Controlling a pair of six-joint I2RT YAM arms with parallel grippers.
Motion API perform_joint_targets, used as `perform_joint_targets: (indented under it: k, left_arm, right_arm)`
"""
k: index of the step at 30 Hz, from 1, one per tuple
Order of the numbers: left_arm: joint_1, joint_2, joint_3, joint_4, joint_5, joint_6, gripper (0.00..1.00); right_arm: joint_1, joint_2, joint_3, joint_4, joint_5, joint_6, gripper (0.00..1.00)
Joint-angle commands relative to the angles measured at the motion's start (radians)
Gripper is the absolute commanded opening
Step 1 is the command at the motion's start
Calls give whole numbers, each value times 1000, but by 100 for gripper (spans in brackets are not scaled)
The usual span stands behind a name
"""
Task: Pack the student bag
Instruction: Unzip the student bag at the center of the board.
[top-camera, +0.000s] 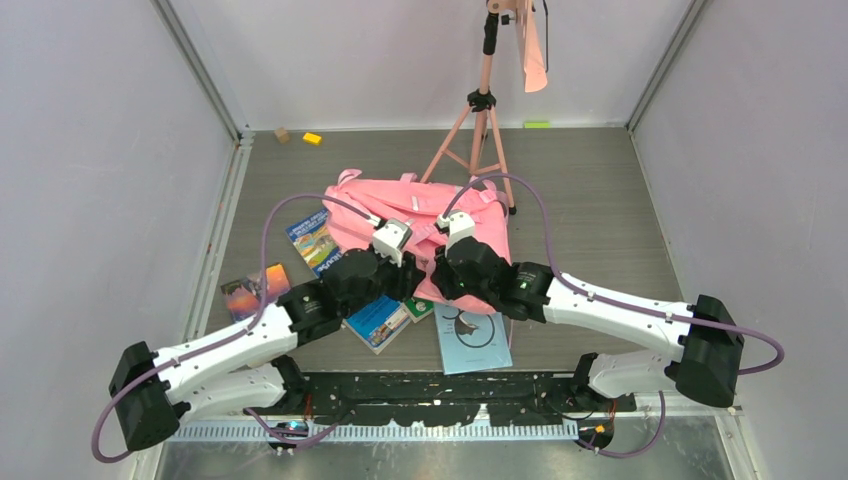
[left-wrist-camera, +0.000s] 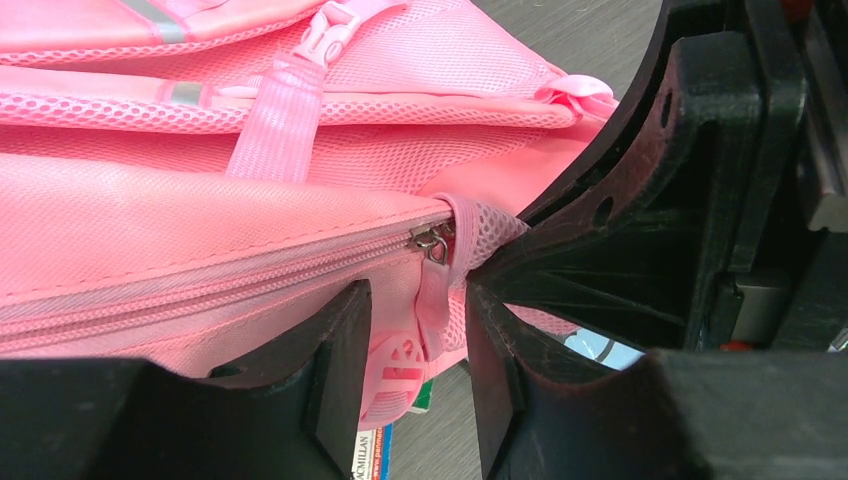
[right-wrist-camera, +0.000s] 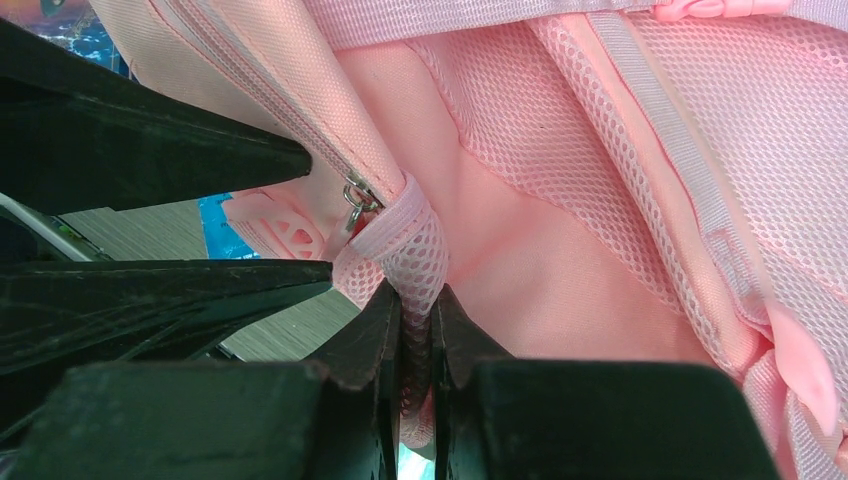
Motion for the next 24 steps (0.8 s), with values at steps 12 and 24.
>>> perform_joint_targets:
  k: [12, 24]
  left_arm:
    - [-23, 66, -3, 79, -24, -29, 35]
    - [-28, 79, 1, 67, -78, -35, 10]
  right_arm:
    - [-12, -66, 38, 81, 81, 59, 0]
    - [-17, -72, 34, 81, 83, 59, 0]
